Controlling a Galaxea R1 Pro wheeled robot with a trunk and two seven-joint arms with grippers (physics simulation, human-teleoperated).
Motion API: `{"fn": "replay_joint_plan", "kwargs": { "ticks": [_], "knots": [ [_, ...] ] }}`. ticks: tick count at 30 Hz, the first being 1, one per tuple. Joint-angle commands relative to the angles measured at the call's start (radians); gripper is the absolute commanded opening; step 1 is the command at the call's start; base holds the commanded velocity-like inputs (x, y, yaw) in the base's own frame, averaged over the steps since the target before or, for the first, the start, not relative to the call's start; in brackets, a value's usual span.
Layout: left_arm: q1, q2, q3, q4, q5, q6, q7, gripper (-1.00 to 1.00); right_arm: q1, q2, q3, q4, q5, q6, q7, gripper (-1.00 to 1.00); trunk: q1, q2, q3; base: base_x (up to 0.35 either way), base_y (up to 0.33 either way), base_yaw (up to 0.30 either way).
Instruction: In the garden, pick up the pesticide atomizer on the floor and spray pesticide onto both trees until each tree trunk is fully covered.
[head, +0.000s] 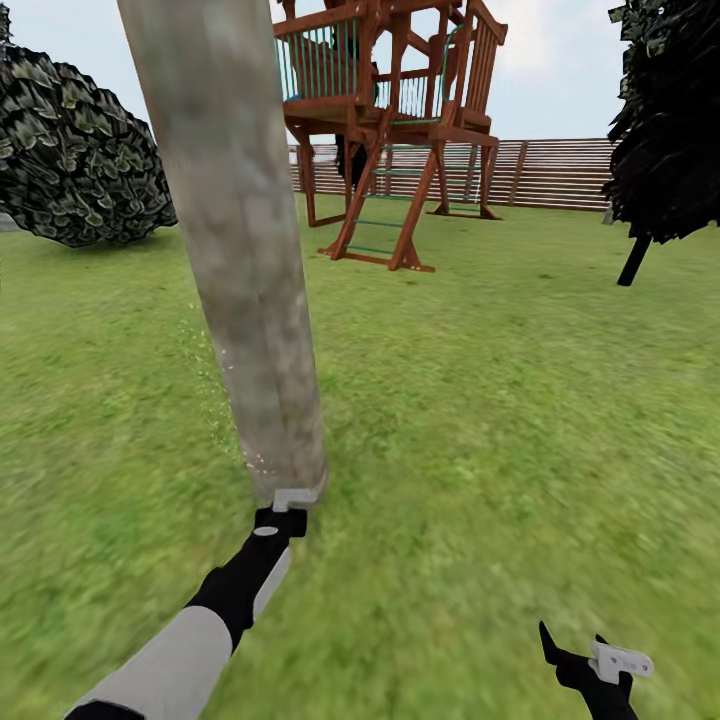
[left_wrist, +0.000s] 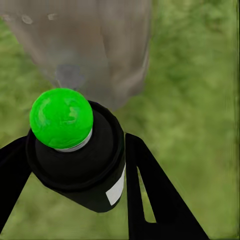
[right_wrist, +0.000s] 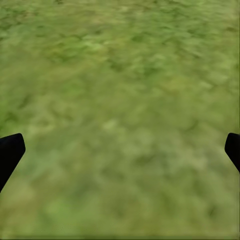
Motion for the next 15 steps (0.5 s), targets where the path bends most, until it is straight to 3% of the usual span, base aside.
{"fn": "replay_joint_plan", "kwargs": {
  "ticks": [1,3,5,7,9,10,11,12,13,15],
  "knots": [
    [0.000,0.002,-0.003,-0.005,0.000,0.003,0.001,-1.00,0.000,0.000,0.000,0.000,0.000,0.000,0.000,1.00,0.000,0.000,0.000,-0.194,0.000,0.000],
    [0.002,0.014,-0.001,-0.012,0.004,0.006,0.001,-1.00,0.000,0.000,0.000,0.000,0.000,0.000,0.000,1.00,0.000,0.000,0.000,-0.296,0.000,0.000],
    [0.002,0.083,0.033,-0.026,0.009,0.035,0.000,-1.00,0.000,0.000,0.001,0.000,0.001,0.000,0.000,1.00,0.000,0.000,0.000,-0.234,0.000,0.000],
    [0.002,0.075,0.037,-0.044,0.002,0.068,0.002,-1.00,0.000,0.000,0.001,0.000,0.001,0.000,0.000,1.00,0.000,0.000,0.000,-0.031,0.000,0.000],
    [-0.001,0.037,0.036,-0.066,0.000,0.081,0.003,-1.00,0.000,0.000,0.001,0.000,0.001,0.000,0.000,1.00,0.000,0.000,0.000,-0.006,0.000,0.000],
    [-0.003,0.013,0.036,-0.104,-0.002,0.139,0.004,-1.00,0.000,0.000,0.001,0.000,0.001,0.000,0.000,1.00,0.000,0.000,0.000,-0.002,0.000,0.000],
    [-0.001,0.011,0.037,-0.166,-0.003,0.187,0.005,-1.00,0.000,-0.001,0.000,0.000,0.001,0.000,0.000,1.00,0.000,0.000,0.000,0.000,0.000,0.000],
    [-0.002,0.058,0.044,-0.220,-0.002,0.216,0.006,-1.00,0.000,-0.001,0.000,0.000,0.001,0.000,0.000,1.00,0.000,0.000,0.000,0.000,0.000,0.000],
    [-0.002,0.088,0.048,-0.228,0.003,0.228,0.005,-1.00,0.000,-0.001,0.000,0.000,0.001,0.000,0.000,1.00,0.000,0.000,0.000,-0.092,0.000,0.000],
    [0.002,0.122,0.077,-0.284,0.005,0.301,0.004,-1.00,0.000,-0.001,0.000,0.000,0.001,0.000,0.000,1.00,0.000,0.000,0.000,-0.249,0.000,0.000]
  ]
}}
